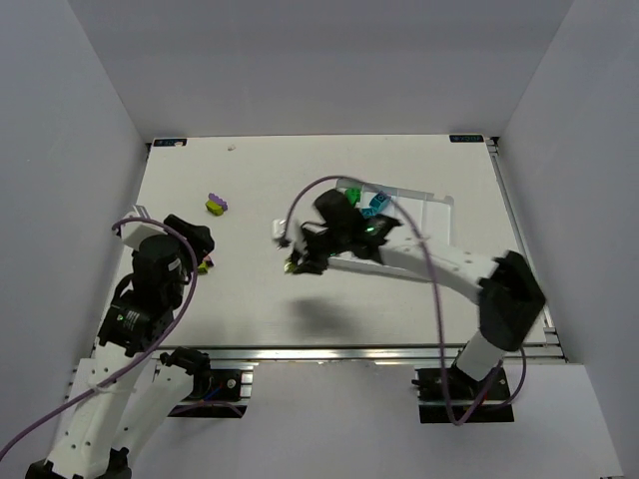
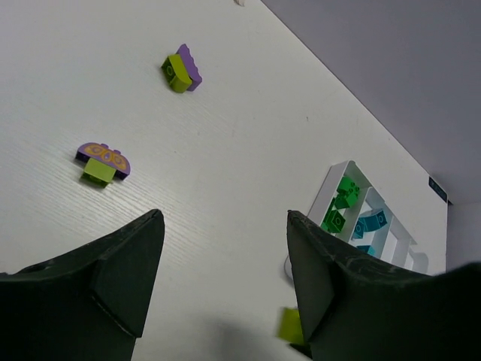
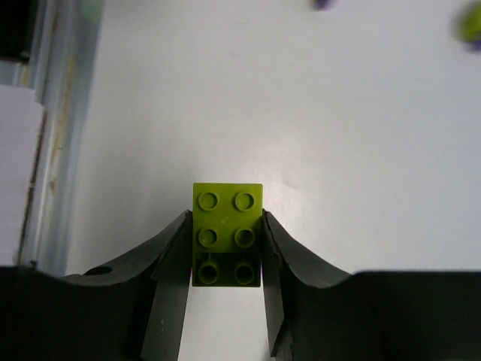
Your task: Sort the legos into containers by color
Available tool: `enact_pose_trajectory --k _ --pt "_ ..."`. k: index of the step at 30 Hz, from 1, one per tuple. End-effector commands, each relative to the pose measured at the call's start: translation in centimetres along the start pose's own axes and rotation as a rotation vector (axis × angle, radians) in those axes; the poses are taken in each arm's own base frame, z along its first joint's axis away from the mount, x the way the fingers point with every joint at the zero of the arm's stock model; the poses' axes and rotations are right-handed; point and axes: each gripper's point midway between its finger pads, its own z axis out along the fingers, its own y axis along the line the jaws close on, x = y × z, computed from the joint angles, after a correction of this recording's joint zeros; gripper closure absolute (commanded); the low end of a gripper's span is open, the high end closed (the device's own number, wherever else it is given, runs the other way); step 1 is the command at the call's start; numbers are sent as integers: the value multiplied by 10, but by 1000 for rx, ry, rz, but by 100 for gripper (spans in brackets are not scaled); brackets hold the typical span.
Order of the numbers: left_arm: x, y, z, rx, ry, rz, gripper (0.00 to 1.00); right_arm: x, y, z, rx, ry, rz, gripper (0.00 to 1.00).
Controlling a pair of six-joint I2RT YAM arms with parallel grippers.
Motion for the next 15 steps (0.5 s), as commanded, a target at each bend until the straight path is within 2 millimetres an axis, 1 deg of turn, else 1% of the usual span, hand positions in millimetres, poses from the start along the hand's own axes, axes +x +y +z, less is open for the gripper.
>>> enact_pose_trajectory --k 1,2,3,4,5,7,8,10,11,12,13,14,15 --pt "21 -11 19 46 37 -46 24 17 -7 -70 88 -23 44 100" --pt "28 -11 23 50 52 -52 24 28 -12 -87 123 -17 77 100" --pt "33 -17 28 71 66 -63 24 40 -30 -121 219 -21 115 100" --pt "40 -17 32 70 80 -76 24 60 -32 -133 250 7 161 100" --pt "49 -15 38 69 90 -82 24 81 -43 -162 324 31 220 100" --pt "60 -16 45 72 116 -93 24 110 -48 -185 378 60 299 100" --pt "63 -16 48 75 118 -97 23 128 -57 -207 442 68 348 100" --pt "72 -16 55 65 145 -88 21 148 -62 -221 488 78 389 100" --pt "75 -16 58 60 152 -83 20 161 -69 -231 523 83 422 100" --pt "76 -17 60 57 159 -74 20 166 -74 -236 542 82 427 100" --pt "82 -16 65 38 181 -58 20 172 -78 -237 550 83 439 100" --pt "85 -15 67 29 194 -48 19 184 -83 -238 556 88 468 100" --pt "85 -17 70 23 201 -35 19 188 -87 -237 554 88 480 99"
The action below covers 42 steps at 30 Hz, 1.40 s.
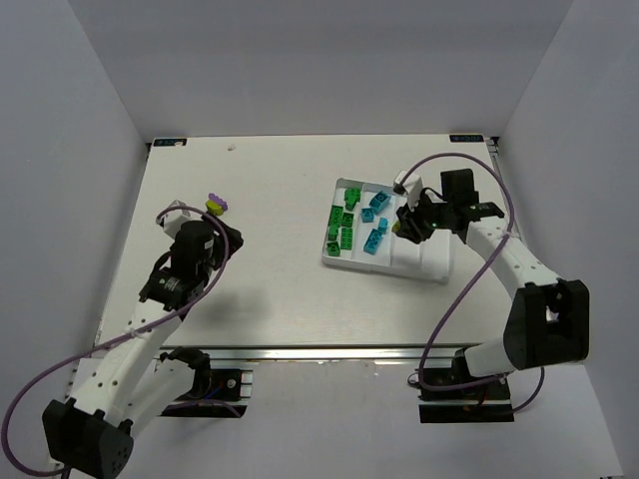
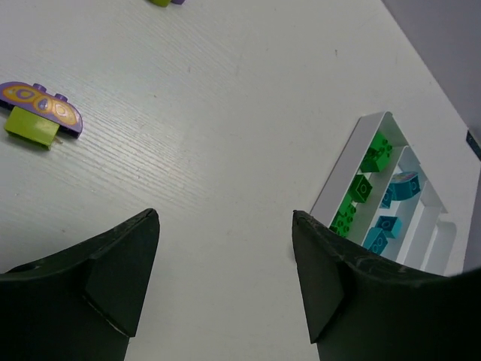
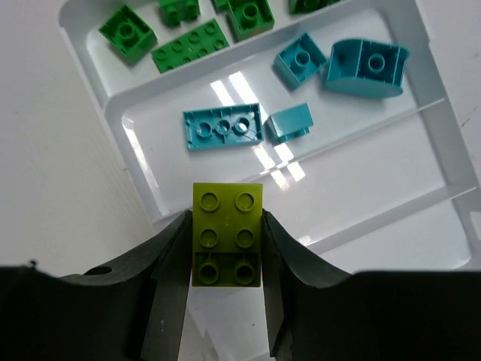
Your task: Sort the legos into containers by color
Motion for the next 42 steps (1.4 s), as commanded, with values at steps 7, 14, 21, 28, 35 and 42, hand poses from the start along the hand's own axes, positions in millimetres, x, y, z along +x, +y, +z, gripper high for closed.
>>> enact_pose_trajectory --k 7,14,21,28,35,42 --pt "11 -1 22 -50 71 -6 18 17 -37 43 -43 30 49 85" --pt "3 11 15 -68 36 -34 17 25 -66 57 2 55 69 84" --pt "2 29 15 -121 25 -46 16 37 -86 52 50 70 102 80" --pt "1 54 36 -192 104 -82 15 47 -92 55 55 100 85 36" --pt "-18 82 53 -259 110 -195 15 13 -92 33 61 15 33 11" --pt "-23 95 70 -305 138 -192 17 -19 -82 9 74 -84 -19 11"
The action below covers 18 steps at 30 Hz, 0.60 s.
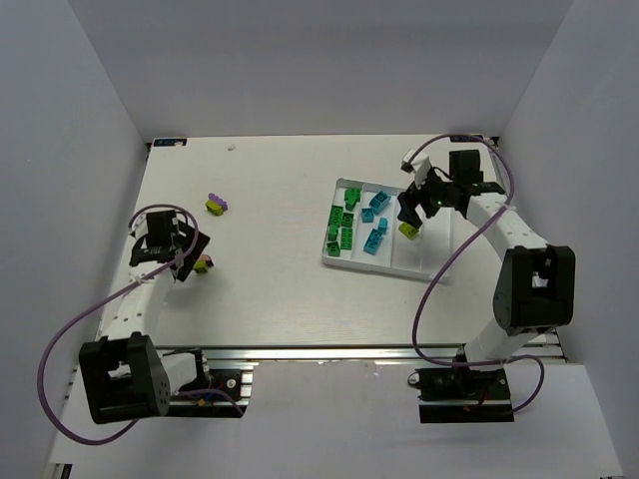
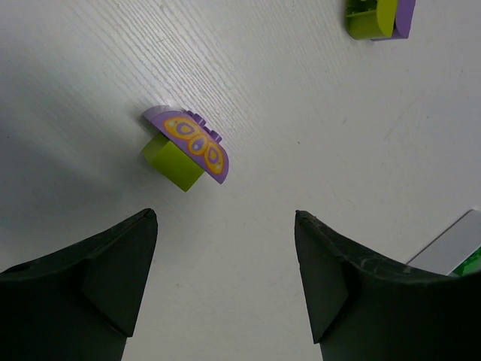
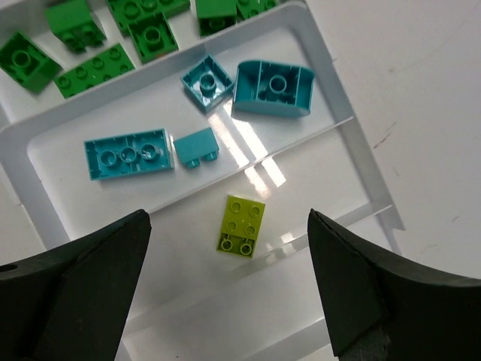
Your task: Sort the legos into containers by color
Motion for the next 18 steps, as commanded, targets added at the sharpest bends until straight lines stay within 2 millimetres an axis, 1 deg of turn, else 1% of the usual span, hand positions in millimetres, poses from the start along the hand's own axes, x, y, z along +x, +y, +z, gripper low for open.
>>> enact_pose_trajectory --k 1,3,4,5,6,7,8,9,11,12,13,14,16,18 --pt "-12 -16 3 37 -5 35 17 -32 -1 -18 8 -90 -47 11" --pt "-15 -14 8 18 -6 82 18 -34 9 -19 -32 -111 -46 11" --pt "-13 -8 15 -19 8 106 19 -38 12 -23 -36 -129 -52 13" --pt "-17 -8 18 -32 4 145 19 -36 22 -22 -73 -144 -45 15" --pt "-18 -6 21 -49 8 162 19 -38 26 -23 -85 -158 -47 18" --pt "-17 -1 23 -80 20 182 19 -40 29 -26 -93 -170 -48 20" --pt "-14 3 29 -104 43 210 19 -38 34 -25 -110 -174 -37 21" --pt "-17 -1 29 -102 46 219 19 -37 37 -25 -118 -174 -22 22" --pt "-15 1 31 -120 70 239 19 -36 38 -26 -118 -176 -15 22" --pt "-19 -1 30 -120 60 239 19 -33 40 -25 -119 -175 -12 22" --pt "-21 1 28 -135 56 245 18 -35 41 -26 -117 -182 -15 21" --pt "-27 4 26 -156 30 258 18 -33 41 -26 -114 -182 -14 21" --pt "-33 5 25 -167 5 264 17 -30 44 -26 -117 -178 -7 21" --pt "-36 6 29 -170 1 258 17 -30 46 -26 -123 -180 -5 20"
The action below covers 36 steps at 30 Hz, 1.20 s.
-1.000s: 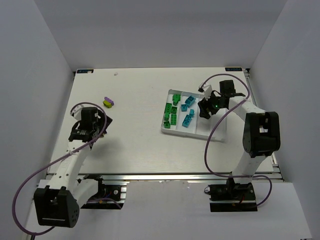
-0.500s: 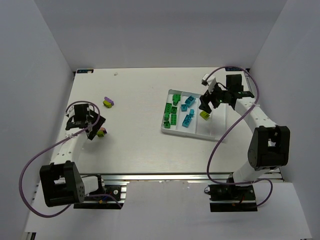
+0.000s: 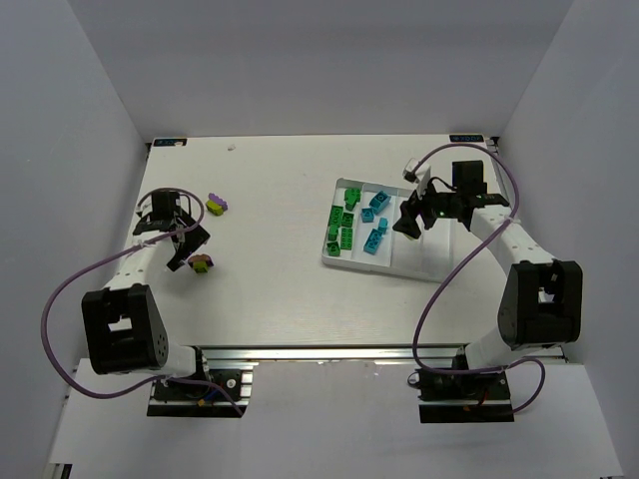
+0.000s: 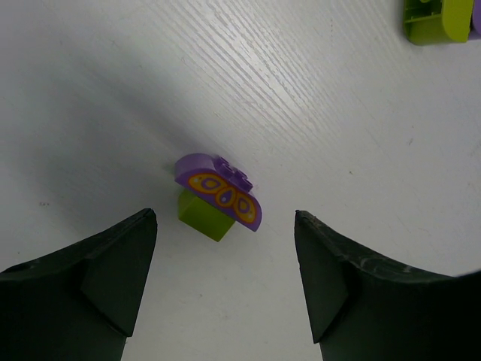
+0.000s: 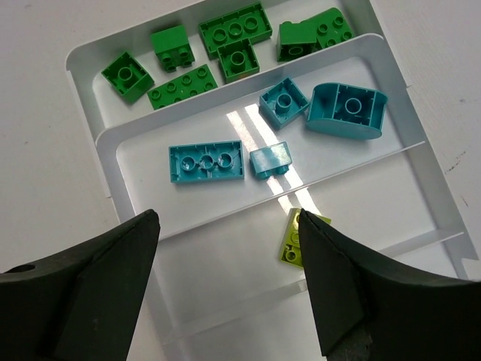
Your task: Sort the legos into containers by color
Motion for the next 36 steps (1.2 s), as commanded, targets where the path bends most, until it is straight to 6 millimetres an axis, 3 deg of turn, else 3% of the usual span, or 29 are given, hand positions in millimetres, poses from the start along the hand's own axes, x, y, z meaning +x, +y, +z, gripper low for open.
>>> enact_pose_trajectory --k 1,7,13,18,24,28,31,36 --pt "-23 3 -6 -15 -66 5 17 -15 3 -6 -3 -53 -24 20" --pt "-26 -3 12 15 -35 -36 17 -17 4 -7 -6 -59 -13 20" --pt "-31 -4 17 16 -22 108 15 -14 7 -8 -2 -59 -11 19" --pt "-21 0 40 -2 29 199 15 -12 11 -7 -13 -63 6 19" --pt "-12 -12 59 60 74 216 25 -11 14 -8 -14 -62 4 19" --pt "-12 -21 53 115 77 216 32 -7 17 -9 -18 -58 9 19" --pt "1 -26 42 182 102 231 34 -6 19 -9 -22 -59 15 20" --pt "41 -16 27 236 176 243 37 -6 20 -8 -24 -63 17 19"
